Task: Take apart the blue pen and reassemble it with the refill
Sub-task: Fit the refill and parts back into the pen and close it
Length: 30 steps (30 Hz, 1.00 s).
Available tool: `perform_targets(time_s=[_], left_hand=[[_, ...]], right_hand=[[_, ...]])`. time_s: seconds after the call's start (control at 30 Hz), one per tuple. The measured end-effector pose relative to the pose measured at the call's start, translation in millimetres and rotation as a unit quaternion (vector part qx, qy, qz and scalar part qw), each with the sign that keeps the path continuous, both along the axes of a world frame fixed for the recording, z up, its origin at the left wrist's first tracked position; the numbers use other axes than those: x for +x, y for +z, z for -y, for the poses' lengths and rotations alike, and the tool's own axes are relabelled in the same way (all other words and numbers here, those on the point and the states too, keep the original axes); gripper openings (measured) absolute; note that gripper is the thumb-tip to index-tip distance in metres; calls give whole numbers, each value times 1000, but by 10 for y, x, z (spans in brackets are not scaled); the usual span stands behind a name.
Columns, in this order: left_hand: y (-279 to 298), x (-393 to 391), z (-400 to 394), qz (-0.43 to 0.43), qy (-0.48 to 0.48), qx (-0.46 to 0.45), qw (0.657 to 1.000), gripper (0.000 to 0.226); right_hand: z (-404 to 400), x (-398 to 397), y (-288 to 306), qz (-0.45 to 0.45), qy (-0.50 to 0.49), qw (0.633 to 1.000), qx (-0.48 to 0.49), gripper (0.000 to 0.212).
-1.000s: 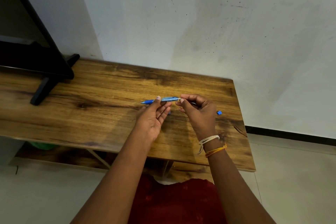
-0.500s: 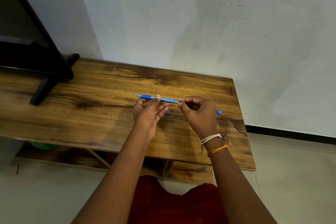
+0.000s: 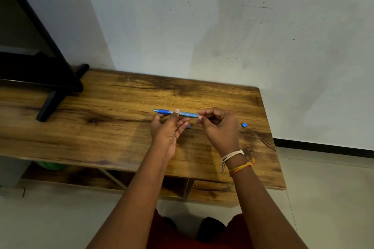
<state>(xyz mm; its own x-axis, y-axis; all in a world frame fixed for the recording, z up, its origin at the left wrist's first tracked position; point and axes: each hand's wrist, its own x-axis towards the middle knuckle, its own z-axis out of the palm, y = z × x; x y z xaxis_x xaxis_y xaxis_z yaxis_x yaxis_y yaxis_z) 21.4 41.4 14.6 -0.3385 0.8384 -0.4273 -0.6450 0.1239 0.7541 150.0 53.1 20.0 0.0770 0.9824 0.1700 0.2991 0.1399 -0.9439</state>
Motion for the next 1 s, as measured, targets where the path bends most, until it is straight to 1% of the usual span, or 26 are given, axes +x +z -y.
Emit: perform_targets(time_s=[0.1, 0.17, 0.2, 0.27, 0.33, 0.37, 0.47, 0.57, 0.73, 0.9, 1.0], left_hand=[[1, -4, 3, 3, 5, -2, 1000, 41], [7, 0, 8, 16, 2, -6, 1000, 37], [12, -2, 11, 26, -2, -7, 1000, 34], [17, -1, 15, 43, -7, -10, 999, 32], [22, 7, 18, 50, -13, -17, 999, 33], [21, 13, 17, 52, -18, -18, 998, 35], [24, 33, 15, 61, -27, -19, 998, 36], [27, 26, 7, 66, -31, -19, 997, 36], [10, -41, -7, 67, -29, -21, 997, 34], [7, -58, -12, 68, -28, -27, 997, 29], [15, -59, -4, 71, -24, -30, 997, 32]], right_hand=[[-16, 40, -12, 8, 19, 1000, -3, 11], [-12, 99, -22, 19, 1, 1000, 5, 10], [-14, 145, -43, 44, -32, 998, 19, 11], [-26, 288, -89, 129, -132, 982, 36, 16], [-56, 450, -136, 189, -220, 957, 11, 19], [-76, 517, -164, 210, -240, 948, -15, 21], [-111, 595, -223, 269, -240, 928, -94, 31], [-132, 575, -245, 302, -236, 917, -109, 28], [-165, 562, -261, 312, -243, 910, -122, 25], [-155, 553, -269, 298, -240, 916, -121, 24], [-148, 515, -269, 288, -236, 922, -107, 29]])
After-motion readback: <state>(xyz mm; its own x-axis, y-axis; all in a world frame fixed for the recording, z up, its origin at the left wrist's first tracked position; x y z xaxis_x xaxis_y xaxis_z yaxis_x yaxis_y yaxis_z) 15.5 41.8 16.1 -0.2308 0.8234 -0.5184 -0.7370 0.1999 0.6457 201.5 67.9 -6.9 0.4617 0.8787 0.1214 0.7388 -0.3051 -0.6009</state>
